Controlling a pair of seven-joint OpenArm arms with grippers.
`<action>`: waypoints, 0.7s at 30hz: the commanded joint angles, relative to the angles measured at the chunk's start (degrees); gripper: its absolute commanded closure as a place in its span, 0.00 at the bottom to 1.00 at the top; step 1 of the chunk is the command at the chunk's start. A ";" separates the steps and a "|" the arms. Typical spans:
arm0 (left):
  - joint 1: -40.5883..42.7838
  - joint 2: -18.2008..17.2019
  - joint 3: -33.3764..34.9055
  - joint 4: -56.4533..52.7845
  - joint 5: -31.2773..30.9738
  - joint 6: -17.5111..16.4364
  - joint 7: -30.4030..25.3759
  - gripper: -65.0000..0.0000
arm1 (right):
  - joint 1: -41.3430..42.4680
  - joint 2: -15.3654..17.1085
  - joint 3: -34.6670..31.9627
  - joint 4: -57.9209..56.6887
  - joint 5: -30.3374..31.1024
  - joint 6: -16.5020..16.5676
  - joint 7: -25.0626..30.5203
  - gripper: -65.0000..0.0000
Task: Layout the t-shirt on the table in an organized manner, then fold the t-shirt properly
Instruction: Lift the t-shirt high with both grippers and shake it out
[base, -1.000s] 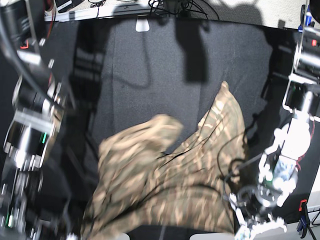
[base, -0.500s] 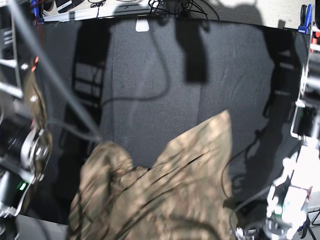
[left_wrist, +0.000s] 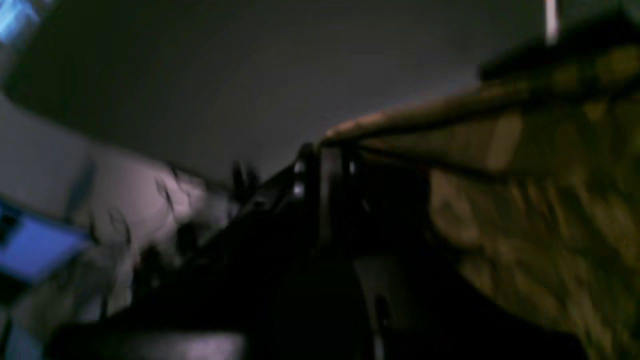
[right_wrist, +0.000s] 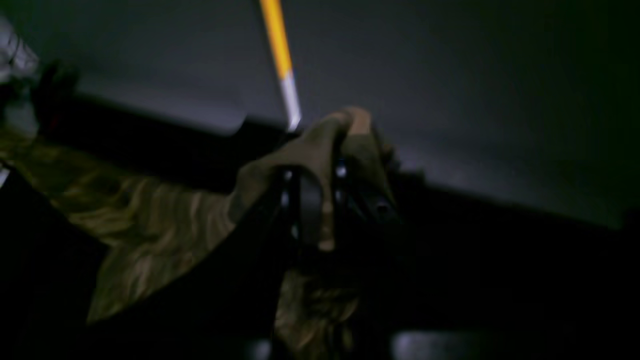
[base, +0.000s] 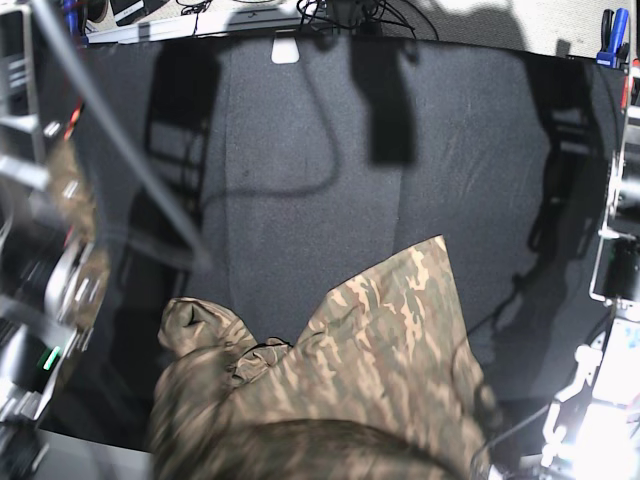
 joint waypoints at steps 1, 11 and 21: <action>-2.51 -0.48 -0.50 0.81 0.98 0.83 0.83 1.00 | 0.85 0.33 -0.07 0.74 2.67 1.31 0.66 1.00; 2.40 -0.52 -0.50 0.85 0.48 -10.08 14.93 1.00 | -16.17 2.01 -15.34 1.05 7.37 5.24 0.57 1.00; 6.05 -2.05 -0.48 0.83 -0.66 -11.65 0.04 1.00 | -12.26 2.21 -15.89 1.29 0.24 4.74 7.69 1.00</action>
